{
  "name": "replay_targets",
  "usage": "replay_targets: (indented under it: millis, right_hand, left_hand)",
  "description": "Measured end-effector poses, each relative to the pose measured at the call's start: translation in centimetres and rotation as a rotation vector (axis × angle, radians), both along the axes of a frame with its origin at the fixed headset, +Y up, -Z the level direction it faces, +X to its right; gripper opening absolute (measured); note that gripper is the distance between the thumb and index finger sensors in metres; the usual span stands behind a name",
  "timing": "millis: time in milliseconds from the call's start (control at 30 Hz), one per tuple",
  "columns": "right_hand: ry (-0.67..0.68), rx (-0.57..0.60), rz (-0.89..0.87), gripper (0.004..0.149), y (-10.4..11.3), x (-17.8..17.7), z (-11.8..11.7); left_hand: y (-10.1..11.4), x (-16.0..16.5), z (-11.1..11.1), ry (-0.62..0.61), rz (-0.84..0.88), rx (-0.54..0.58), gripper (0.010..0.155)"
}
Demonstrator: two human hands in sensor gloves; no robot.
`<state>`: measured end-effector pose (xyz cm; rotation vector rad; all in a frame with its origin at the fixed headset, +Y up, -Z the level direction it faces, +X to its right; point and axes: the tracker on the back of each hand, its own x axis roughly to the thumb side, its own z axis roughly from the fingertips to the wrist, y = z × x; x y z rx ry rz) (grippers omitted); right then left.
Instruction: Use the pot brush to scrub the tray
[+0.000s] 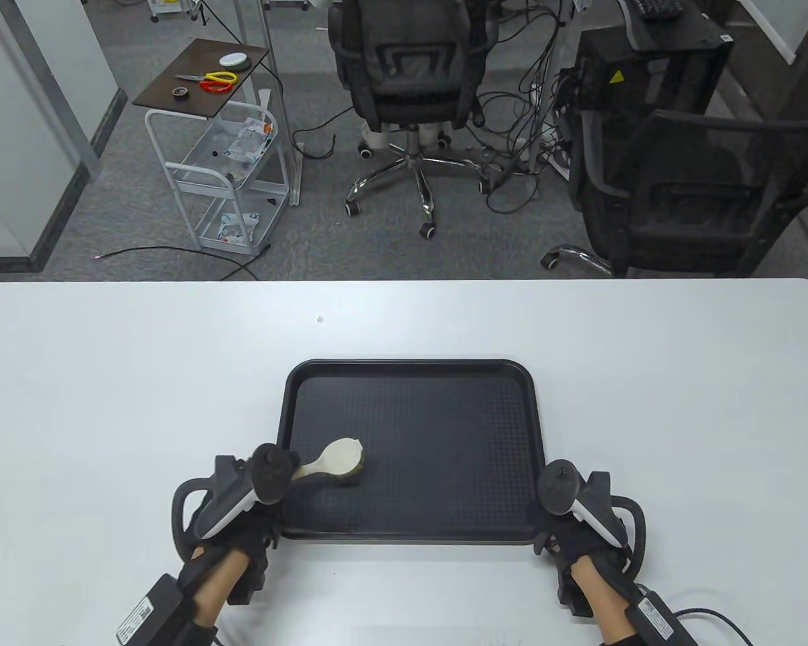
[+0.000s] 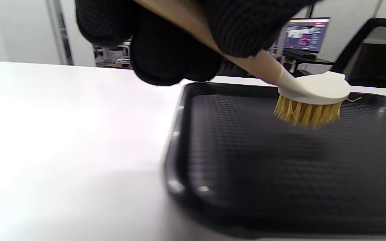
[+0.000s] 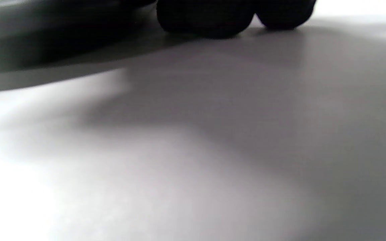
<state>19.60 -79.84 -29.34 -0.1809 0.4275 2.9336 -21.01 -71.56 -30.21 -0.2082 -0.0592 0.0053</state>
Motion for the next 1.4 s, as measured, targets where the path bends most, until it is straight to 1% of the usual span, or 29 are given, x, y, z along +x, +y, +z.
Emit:
replay_targets:
  millis: [100, 167, 367, 433, 533, 633, 733, 833, 867, 1000, 1067, 1267, 1400]
  right_hand:
    - [0.000, 0.000, -0.005, 0.071, 0.0, 0.0, 0.0]
    - [0.001, 0.000, 0.002, 0.072, 0.0, 0.0, 0.0]
    - [0.002, -0.002, 0.002, 0.072, 0.0, 0.0, 0.0]
    - [0.002, -0.003, -0.002, 0.072, 0.0, 0.1, -0.1]
    - [0.002, -0.001, 0.002, 0.071, 0.0, 0.0, 0.0]
    - [0.001, -0.002, -0.003, 0.071, 0.0, 0.1, -0.1]
    - [0.001, -0.002, 0.000, 0.071, 0.0, 0.0, 0.0]
    - [0.002, -0.003, -0.004, 0.071, 0.0, 0.1, 0.0]
    - [0.002, -0.002, -0.003, 0.071, 0.0, 0.1, 0.0]
    - [0.002, -0.003, 0.001, 0.071, 0.0, 0.0, 0.0]
    - [0.000, 0.000, 0.001, 0.071, 0.0, 0.0, 0.0]
    - [-0.001, 0.000, 0.002, 0.071, 0.0, 0.0, 0.0]
    - [-0.002, -0.002, 0.000, 0.071, 0.0, 0.0, 0.0]
  left_hand:
    - [-0.4, 3.6, -0.5, -0.069, 0.037, -0.014, 0.057]
    - [-0.7, 6.6, -0.8, -0.125, 0.056, -0.030, 0.057]
    - [-1.7, 13.9, -0.7, -0.259, 0.055, -0.040, 0.057]
    - [-2.1, 15.8, -0.4, -0.298, 0.063, -0.056, 0.057]
    - [-2.7, 17.8, 0.0, -0.331, 0.064, -0.066, 0.057]
    - [-3.1, 18.5, 0.3, -0.333, 0.068, -0.055, 0.057]
    - [-3.2, 17.6, 0.3, -0.323, 0.073, -0.060, 0.057]
    - [-3.7, 15.5, 0.5, -0.284, 0.039, -0.084, 0.057]
    - [-3.8, 14.8, 0.5, -0.273, 0.069, -0.081, 0.057]
    - [-3.9, 10.4, 1.2, -0.218, 0.087, -0.069, 0.056]
    - [-3.7, 7.6, 1.7, -0.180, 0.080, -0.067, 0.056]
    - [-3.2, -0.8, 2.8, -0.015, 0.089, -0.094, 0.056]
    - [-2.6, -5.0, 3.6, 0.075, 0.058, -0.087, 0.056]
